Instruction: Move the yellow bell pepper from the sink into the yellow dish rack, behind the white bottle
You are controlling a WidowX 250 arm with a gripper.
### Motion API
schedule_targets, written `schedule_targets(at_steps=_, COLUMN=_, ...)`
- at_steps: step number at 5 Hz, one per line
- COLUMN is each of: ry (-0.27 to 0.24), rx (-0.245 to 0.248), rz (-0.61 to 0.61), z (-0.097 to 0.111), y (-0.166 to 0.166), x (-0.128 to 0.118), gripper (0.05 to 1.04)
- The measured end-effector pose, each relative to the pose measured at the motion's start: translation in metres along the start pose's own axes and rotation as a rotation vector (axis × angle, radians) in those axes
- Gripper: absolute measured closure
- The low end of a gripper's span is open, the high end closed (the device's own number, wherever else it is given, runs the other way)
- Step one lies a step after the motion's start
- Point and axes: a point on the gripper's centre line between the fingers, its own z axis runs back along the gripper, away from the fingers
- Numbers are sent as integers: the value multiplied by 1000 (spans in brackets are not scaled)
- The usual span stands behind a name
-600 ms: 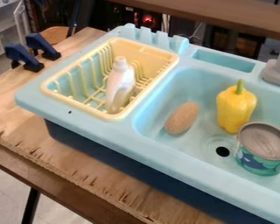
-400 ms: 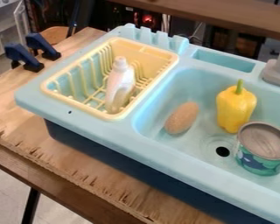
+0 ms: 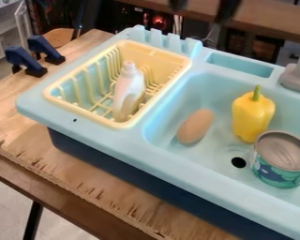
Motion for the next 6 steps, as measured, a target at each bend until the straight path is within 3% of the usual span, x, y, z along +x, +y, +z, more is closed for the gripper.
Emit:
schedule_targets(at_steps=2, ry=-13, rx=-3, rz=-66, z=-20, y=-54, x=15, gripper=75)
schedule_targets(at_steps=3, ry=30, rx=-35, rz=-94, z=-35, y=-71, x=14, gripper=75)
schedule_targets(at_steps=4, ry=67, rx=-41, rz=-112, z=-53, y=-78, x=18, gripper=75)
schedule_targets(at_steps=6, ry=78, rx=-51, rz=-81, z=-61, y=-68, x=22, gripper=75)
